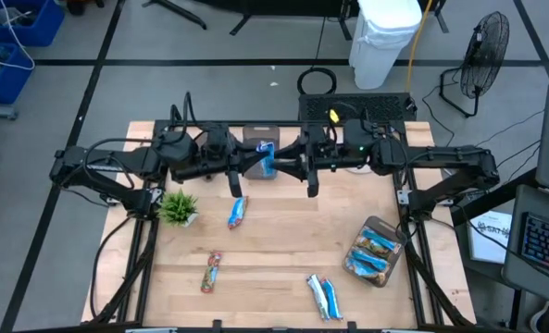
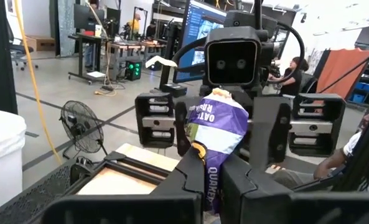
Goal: Pick and place Granola Bars by type
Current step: Put the blue granola bar into the top right black transparent bin
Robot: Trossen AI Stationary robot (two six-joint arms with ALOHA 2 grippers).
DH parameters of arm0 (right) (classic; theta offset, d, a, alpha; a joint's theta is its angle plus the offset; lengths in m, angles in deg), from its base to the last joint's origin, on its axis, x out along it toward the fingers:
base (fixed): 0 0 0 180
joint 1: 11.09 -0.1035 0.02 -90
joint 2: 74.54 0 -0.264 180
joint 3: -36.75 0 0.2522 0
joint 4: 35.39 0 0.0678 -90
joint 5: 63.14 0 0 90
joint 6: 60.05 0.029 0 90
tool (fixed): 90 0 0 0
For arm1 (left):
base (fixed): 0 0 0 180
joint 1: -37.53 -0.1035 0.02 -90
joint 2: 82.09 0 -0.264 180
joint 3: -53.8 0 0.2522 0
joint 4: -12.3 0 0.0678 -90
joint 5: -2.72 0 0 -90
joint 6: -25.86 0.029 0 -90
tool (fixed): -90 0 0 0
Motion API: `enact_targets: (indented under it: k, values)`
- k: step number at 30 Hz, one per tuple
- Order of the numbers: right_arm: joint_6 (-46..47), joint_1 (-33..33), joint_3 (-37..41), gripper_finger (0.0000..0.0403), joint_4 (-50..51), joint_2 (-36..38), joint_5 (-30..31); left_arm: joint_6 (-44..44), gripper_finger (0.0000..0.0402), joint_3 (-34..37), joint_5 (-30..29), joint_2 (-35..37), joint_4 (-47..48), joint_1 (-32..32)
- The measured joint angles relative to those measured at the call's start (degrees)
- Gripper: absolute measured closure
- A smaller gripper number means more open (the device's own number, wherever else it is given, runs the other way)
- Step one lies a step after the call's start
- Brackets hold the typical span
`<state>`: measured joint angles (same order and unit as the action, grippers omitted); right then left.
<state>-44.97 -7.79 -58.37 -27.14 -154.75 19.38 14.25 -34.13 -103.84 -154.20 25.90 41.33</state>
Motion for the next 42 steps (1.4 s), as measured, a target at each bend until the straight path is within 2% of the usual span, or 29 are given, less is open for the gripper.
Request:
enact_targets:
  k: [5,10,16,27,30,42]
  values:
    - [-2.6,0.9,0.0,0.0196,2.4,4.2,0.1,1.8,0.0387,0.0,1.1,0.0,1.0,-1.4]
    - [-3.9,1.5,0.0,0.0162,8.4,8.5,2.1,3.8,0.0387,0.0,5.7,0.1,6.7,-5.3]
    - [-5.8,1.5,0.0,0.0162,16.9,12.2,6.2,7.1,0.0387,0.0,9.2,-1.0,13.0,-13.0]
    - [-11.3,2.0,0.0,0.0167,24.3,13.4,6.3,12.7,0.0388,-0.1,13.8,-6.9,19.0,-27.4]
    - [-12.7,2.0,0.0,0.0169,25.9,13.5,6.2,15.6,0.0388,-1.5,13.8,-10.6,19.7,-29.0]
    - [-13.8,2.0,5.3,0.0172,25.9,13.6,6.0,27.0,0.0388,-14.4,15.3,-28.8,38.7,-31.7]
